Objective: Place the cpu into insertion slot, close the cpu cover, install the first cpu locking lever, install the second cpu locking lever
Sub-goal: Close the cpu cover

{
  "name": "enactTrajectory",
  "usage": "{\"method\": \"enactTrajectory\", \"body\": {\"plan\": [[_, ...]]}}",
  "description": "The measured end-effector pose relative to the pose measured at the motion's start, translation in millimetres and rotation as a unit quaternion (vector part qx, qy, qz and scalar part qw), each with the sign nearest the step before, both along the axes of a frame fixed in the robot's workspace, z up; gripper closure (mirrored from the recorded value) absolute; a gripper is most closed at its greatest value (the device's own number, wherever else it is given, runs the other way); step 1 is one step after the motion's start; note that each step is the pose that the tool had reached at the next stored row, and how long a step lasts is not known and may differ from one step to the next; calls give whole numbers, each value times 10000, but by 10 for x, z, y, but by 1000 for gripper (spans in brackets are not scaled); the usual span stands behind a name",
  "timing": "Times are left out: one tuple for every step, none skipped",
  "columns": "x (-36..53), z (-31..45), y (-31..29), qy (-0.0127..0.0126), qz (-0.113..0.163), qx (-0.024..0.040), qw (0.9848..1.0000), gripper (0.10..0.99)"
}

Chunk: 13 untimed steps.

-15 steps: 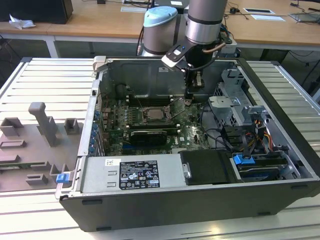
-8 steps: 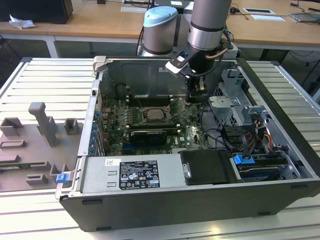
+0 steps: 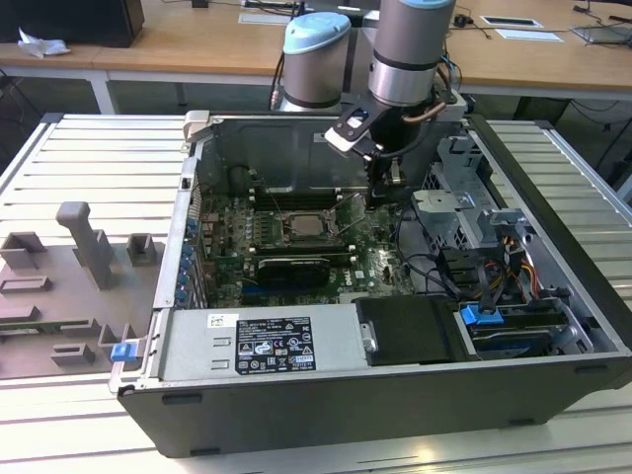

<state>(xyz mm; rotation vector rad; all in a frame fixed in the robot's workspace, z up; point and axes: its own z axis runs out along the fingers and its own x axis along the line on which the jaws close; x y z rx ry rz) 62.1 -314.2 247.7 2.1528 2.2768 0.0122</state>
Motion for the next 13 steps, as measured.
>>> {"method": "enactTrajectory", "body": {"plan": [[-17,0,0,0,0,0,10000,980],[-35,0,0,0,1,0,10000,980],[-53,0,0,0,0,0,10000,980],[-83,0,0,0,0,0,10000,980],[-106,0,0,0,0,0,10000,980],[-129,0,0,0,1,0,10000,980],[-155,0,0,0,0,0,10000,980],[-178,0,0,0,0,0,10000,980],[-212,0,0,0,1,1,10000,980],[-259,0,0,0,1,0,10000,980],[-298,0,0,0,0,0,10000,980],[-344,0,0,0,1,0,10000,980],[-401,1,-1,0,0,0,10000,980]]}}
